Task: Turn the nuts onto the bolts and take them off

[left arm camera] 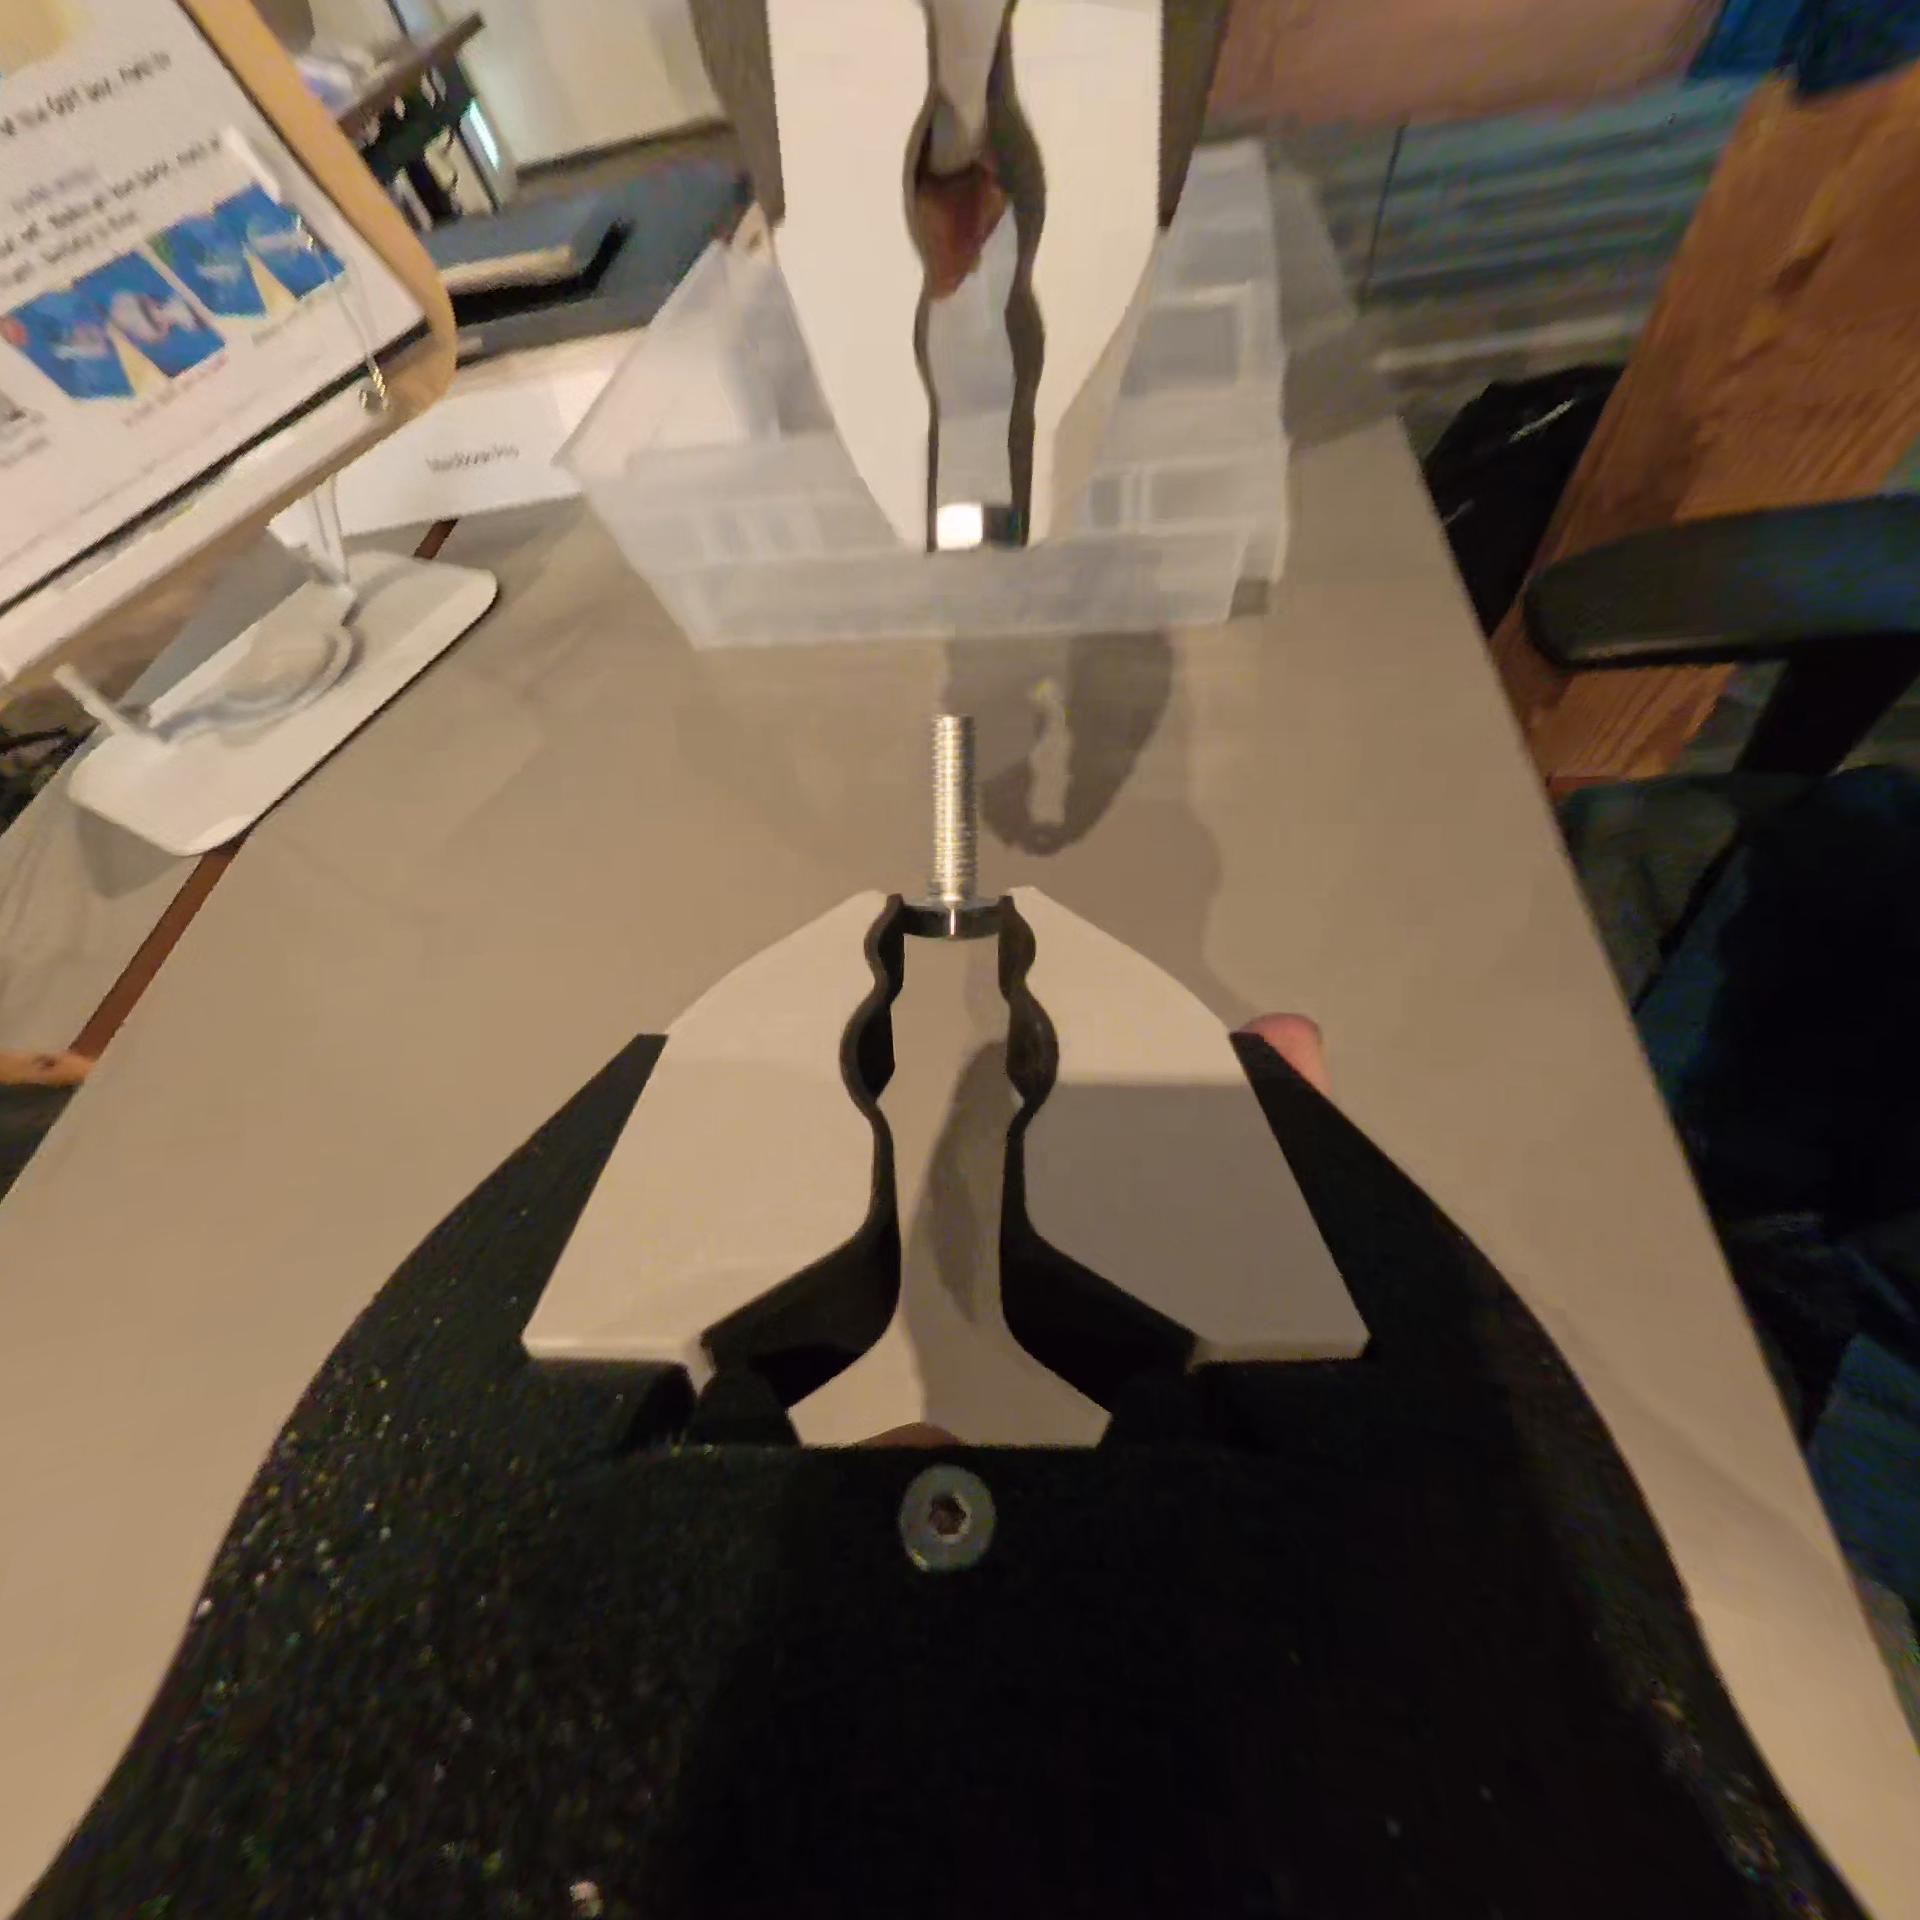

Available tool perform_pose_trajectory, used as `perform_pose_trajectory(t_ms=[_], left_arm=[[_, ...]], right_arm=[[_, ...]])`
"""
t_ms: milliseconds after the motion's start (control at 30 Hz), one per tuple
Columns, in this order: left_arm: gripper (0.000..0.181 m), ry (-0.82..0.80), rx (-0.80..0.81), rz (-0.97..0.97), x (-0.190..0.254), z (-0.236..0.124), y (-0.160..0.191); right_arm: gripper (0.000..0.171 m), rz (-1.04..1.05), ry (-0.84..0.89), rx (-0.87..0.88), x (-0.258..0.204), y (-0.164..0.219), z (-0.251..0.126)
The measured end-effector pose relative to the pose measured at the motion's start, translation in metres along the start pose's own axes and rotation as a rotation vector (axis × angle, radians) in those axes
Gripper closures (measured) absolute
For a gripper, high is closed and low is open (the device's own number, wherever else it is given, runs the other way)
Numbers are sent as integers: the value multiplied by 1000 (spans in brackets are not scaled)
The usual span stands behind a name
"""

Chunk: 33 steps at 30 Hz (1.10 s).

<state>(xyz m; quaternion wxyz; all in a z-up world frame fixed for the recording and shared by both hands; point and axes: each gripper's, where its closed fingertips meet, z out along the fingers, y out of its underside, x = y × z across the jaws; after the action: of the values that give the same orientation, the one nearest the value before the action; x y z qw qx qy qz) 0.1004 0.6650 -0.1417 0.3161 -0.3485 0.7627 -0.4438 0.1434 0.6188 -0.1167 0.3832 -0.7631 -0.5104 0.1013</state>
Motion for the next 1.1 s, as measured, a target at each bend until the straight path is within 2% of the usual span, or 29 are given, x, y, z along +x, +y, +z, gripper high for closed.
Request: perform_pose_trajectory(t_ms=[100, 167, 433, 733, 933, 1100], left_arm=[[165, 74, 98, -46, 13, 4, -16], [165, 98, 123, -56, 20, 7, -24], [165, 63, 59, 62, 39, 17, -40], [165, 42, 52, 99, 44, 18, -46], [165, -63, -1, 155, 33, 17, -41], [165, -170, -10, 233, 26, 12, -45]], right_arm=[[155, -13, 86, 101, -10, -33, -19], [155, -37, 99, 82, -21, -40, -20], [155, -98, 146, -71, -33, -35, -11], [155, -72, 176, -58, -35, -38, -9], [155, 123, 183, 7, -26, -35, -4], [155, 493, 67, 194, -20, -40, -7]])
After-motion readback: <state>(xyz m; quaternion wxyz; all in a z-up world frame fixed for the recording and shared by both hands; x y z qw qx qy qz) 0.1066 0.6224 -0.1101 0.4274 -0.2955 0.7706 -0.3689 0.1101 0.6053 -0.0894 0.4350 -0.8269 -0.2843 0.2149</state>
